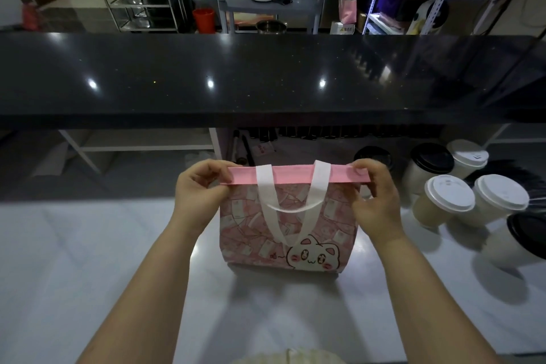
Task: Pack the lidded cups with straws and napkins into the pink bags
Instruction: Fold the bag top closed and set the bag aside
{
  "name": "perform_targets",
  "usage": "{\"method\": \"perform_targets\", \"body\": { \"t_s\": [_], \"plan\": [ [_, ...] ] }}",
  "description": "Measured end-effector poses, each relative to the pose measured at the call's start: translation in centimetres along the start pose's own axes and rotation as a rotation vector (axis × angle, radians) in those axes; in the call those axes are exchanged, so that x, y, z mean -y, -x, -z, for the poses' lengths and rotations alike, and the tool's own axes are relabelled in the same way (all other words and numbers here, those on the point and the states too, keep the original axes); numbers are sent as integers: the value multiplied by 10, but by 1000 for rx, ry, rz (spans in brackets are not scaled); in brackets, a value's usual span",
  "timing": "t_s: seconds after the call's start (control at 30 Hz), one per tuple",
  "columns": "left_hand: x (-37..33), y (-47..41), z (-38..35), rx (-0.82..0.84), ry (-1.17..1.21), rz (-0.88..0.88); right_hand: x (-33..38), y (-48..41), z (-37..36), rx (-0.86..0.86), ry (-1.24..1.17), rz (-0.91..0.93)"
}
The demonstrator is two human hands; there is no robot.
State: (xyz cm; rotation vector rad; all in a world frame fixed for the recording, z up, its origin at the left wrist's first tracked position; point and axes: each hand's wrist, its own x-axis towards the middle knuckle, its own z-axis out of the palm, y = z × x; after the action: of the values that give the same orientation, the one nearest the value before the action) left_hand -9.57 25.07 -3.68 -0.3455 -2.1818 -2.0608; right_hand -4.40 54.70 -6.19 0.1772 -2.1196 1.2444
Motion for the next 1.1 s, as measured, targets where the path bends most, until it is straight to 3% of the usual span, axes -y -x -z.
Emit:
{"method": "perform_targets", "body": {
  "t_s": [0.1, 0.23, 0.33, 0.47, 0.57, 0.8, 0.93, 1.0, 1.1],
  "plan": [
    [2, 0, 5, -2, -116, -64, -1, -2, 8, 86, 129, 170],
    [-5, 3, 15, 62, -288, -149, 6, -1, 14, 126, 150, 190],
    [-11, 2, 17, 157, -373, -173, 17, -2, 14, 52, 50, 95],
    [-14, 1, 4, 50, -441, -141, 30, -10, 9, 100, -64, -203],
    [-13, -3, -1, 53, -550, -190, 28, -15, 10, 213, 152, -216],
    [-11, -4, -6, -37, -800, -367, 32, -16, 6, 147, 268, -209],
    [-22, -2, 4, 70, -625, -243, 41, -25, 15, 299, 361, -118],
    [-31, -2, 3, 124, -468, -182, 50, -29, 18, 352, 264, -119],
    [-46, -7, -17, 158, -515, -281, 68, -37, 13, 381, 96, -153]
  ]
}}
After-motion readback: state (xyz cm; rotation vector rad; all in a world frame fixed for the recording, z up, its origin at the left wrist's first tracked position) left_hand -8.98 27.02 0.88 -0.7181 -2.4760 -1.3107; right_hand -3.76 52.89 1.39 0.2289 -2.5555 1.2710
